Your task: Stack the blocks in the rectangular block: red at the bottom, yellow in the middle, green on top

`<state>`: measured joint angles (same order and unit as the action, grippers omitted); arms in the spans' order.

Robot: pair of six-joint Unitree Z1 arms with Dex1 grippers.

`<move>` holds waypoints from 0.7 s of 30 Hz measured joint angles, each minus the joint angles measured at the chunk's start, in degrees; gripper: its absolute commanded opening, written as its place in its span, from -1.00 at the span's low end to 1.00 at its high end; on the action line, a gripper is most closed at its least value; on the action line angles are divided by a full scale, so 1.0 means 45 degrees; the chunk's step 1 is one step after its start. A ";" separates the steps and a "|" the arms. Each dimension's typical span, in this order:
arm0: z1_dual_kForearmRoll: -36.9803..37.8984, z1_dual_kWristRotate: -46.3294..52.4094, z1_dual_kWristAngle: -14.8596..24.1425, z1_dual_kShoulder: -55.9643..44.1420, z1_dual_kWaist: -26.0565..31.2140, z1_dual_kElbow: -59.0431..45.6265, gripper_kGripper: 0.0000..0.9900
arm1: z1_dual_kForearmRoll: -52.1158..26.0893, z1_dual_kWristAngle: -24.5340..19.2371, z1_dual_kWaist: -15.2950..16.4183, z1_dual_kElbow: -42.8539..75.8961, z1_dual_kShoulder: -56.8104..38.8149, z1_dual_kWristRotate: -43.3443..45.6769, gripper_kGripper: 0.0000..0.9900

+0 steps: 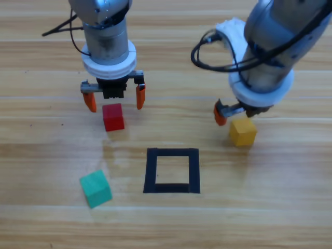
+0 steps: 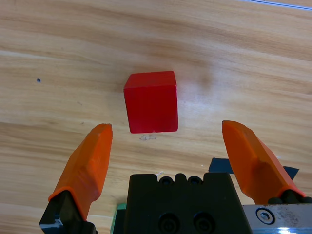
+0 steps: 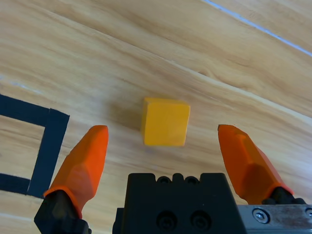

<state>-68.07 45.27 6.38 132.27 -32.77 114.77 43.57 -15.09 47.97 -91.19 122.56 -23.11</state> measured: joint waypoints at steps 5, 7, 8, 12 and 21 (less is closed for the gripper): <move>0.0000 0.0349 -0.0057 0.0152 0.0003 -0.0014 0.94 | 0.0000 0.0007 -0.0141 -0.0002 0.0269 -0.0370 1.00; 0.0001 0.0452 -0.0057 0.0416 0.0003 -0.0013 0.94 | 0.0000 0.0007 -0.0210 -0.0003 0.0335 -0.0413 0.99; 0.0002 0.0487 -0.0057 0.0560 0.0003 -0.0014 0.94 | 0.0000 0.0007 -0.0251 -0.0003 0.0390 -0.0432 0.99; 0.0093 0.0722 -0.0113 0.1135 0.0018 -0.0012 0.93 | 0.0000 0.0051 -0.0467 -0.0012 0.0714 -0.0509 0.97; 0.1431 0.0743 -0.0469 0.0916 0.0263 -0.0740 0.46 | 0.0000 0.0763 -0.0770 -0.0194 0.0885 -0.0684 0.16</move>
<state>-61.63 48.62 4.27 136.39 -31.59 111.44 43.57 -11.66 44.50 -92.06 126.55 -26.19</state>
